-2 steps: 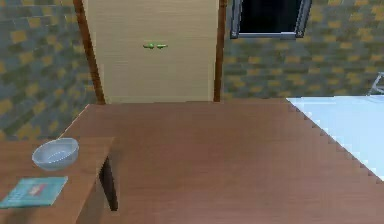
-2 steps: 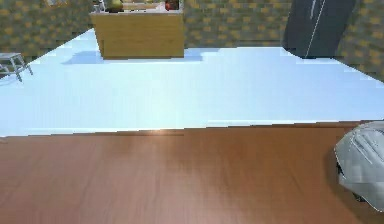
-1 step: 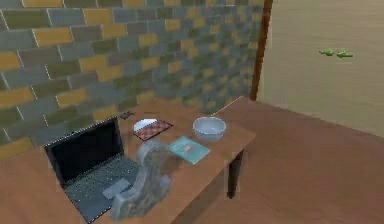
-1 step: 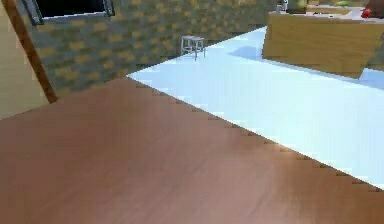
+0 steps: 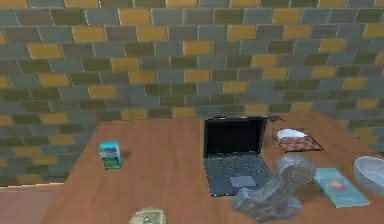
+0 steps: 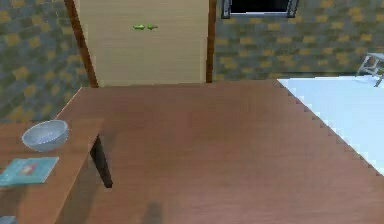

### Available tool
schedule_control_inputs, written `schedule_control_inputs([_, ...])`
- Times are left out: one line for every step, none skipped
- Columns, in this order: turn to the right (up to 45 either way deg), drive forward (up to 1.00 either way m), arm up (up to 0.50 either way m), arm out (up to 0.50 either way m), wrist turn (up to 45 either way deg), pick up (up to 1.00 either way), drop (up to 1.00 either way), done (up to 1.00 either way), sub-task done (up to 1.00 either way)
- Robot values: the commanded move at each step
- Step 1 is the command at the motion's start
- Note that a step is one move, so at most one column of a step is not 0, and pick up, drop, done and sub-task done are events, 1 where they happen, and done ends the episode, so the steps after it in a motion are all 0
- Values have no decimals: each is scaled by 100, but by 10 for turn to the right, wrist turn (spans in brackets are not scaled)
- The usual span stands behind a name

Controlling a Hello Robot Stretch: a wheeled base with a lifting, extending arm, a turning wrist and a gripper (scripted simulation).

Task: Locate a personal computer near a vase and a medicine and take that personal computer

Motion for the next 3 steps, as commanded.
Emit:
schedule_control_inputs([-450, 0, 0, 0, 0, 0, 0, 0, 0])
schedule_control_inputs([-240, 0, 0, 0, 0, 0, 0, 0, 0])
schedule_control_inputs([0, 0, 50, 0, 0, 0, 0, 0, 0])
